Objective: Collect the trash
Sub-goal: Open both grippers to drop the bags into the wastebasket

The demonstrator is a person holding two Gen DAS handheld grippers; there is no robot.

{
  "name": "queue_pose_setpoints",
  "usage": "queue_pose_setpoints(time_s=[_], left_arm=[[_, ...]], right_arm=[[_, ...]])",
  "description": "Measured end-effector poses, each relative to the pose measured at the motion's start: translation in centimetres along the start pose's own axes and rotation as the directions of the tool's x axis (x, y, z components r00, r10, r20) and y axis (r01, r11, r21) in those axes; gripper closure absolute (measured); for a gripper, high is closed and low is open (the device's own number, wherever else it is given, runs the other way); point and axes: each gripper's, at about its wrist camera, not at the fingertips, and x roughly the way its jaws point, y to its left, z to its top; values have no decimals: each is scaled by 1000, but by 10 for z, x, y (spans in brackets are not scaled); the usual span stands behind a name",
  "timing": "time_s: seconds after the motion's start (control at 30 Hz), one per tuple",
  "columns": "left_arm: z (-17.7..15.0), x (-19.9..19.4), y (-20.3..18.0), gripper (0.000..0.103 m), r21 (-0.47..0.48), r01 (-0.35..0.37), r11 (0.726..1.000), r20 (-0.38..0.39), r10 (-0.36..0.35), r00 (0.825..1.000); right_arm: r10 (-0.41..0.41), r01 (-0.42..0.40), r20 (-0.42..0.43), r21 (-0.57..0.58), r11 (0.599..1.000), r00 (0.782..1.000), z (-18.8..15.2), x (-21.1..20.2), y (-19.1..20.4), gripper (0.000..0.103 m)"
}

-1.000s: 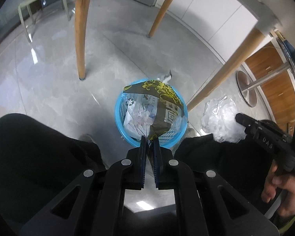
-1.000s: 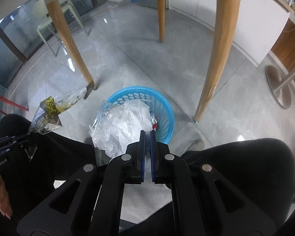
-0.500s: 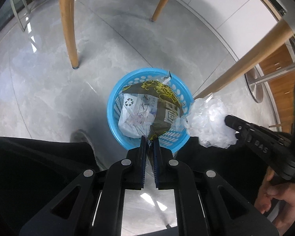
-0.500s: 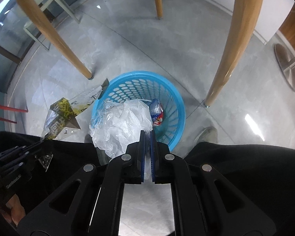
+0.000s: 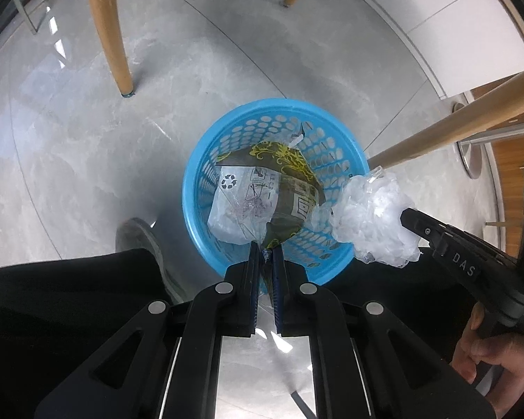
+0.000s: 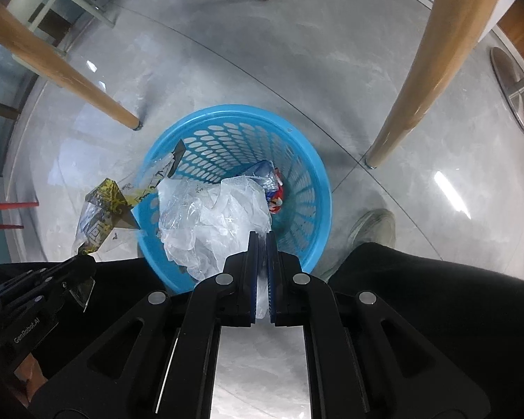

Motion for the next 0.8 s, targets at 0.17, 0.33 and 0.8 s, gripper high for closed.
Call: queue_pose_setpoints(time_s=[0.17,0.33,0.8], left_arm=[[7,11,-4,97,4,2,1000,-27,-1,1000],[16,16,-3,73,-32,58,998,-19,-59,998],[14,-1,6,51,-61,120,991,49,-117,992]], right_arm=[[-1,1,-14,17,1000,1000,5,8,-4,99],[10,-10,-15,30,999,1000,7,11,-7,94],[43,-42,-81,17,999,996,-9,9,2,75]])
